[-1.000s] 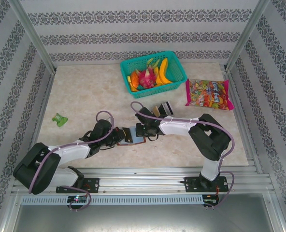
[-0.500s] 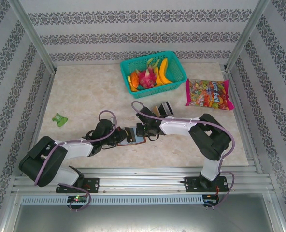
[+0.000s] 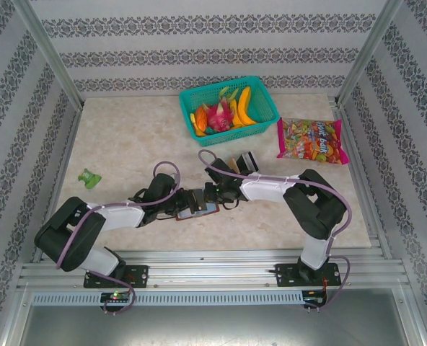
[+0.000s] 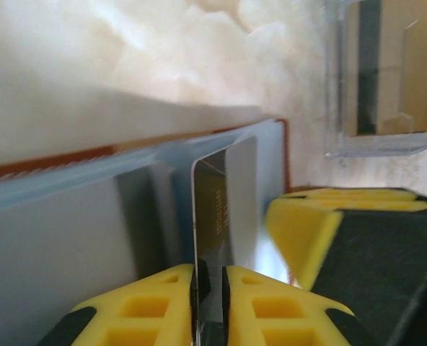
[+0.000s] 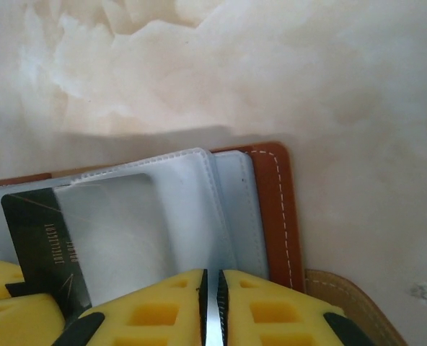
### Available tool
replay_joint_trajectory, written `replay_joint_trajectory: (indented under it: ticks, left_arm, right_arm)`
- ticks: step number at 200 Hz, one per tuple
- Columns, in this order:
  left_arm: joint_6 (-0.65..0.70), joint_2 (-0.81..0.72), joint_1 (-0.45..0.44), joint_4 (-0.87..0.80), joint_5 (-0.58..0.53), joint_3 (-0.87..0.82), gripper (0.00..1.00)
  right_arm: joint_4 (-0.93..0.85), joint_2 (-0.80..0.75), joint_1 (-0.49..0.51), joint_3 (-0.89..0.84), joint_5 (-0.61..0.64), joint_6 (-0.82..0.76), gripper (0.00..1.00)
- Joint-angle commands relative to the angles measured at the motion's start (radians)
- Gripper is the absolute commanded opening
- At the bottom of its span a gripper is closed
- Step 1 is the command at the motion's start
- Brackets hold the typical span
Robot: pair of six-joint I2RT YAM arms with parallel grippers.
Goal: Put the credit cards into the card holder
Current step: Insert the credit card into the card slot.
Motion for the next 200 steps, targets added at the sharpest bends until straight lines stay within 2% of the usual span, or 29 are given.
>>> replay_joint_trajectory:
  ticks: [1,17,51,116,136,159,174,183,200]
  left_arm:
    - [0.043,-0.049,-0.015,-0.153,-0.042,0.024,0.23]
    - [0.055,-0.053,-0.016,-0.173,-0.038,0.031,0.23]
    - [0.059,-0.014,-0.015,-0.138,-0.007,0.046,0.16]
    - [0.086,-0.028,-0.027,-0.185,-0.009,0.108,0.2]
    - [0.103,-0.04,-0.032,-0.249,-0.042,0.141,0.18]
    - [0.057,-0.076,-0.033,-0.346,-0.164,0.133,0.17]
    - [0.011,-0.107,-0.031,-0.442,-0.253,0.122,0.25]
    - [-0.002,-0.127,-0.029,-0.463,-0.272,0.11,0.27]
    - [-0.025,-0.171,-0.027,-0.478,-0.298,0.087,0.37]
  right_arm:
    - [-0.057,-0.021,-0.042,-0.031,-0.022,-0.002,0.17]
    - [-0.064,-0.033,-0.056,-0.025,-0.05,-0.017,0.19]
    - [-0.093,-0.043,-0.063,-0.012,-0.055,-0.036,0.2]
    - [-0.114,-0.101,-0.057,-0.001,-0.041,-0.081,0.25]
    - [-0.137,-0.096,-0.045,0.026,-0.032,-0.105,0.27]
    - [-0.201,-0.074,-0.005,0.094,0.014,-0.158,0.29]
    - [-0.222,-0.051,0.022,0.13,0.027,-0.176,0.31]
    - [-0.238,-0.037,0.039,0.151,0.051,-0.184,0.32]
    - [-0.283,-0.01,0.076,0.195,0.113,-0.205,0.38]
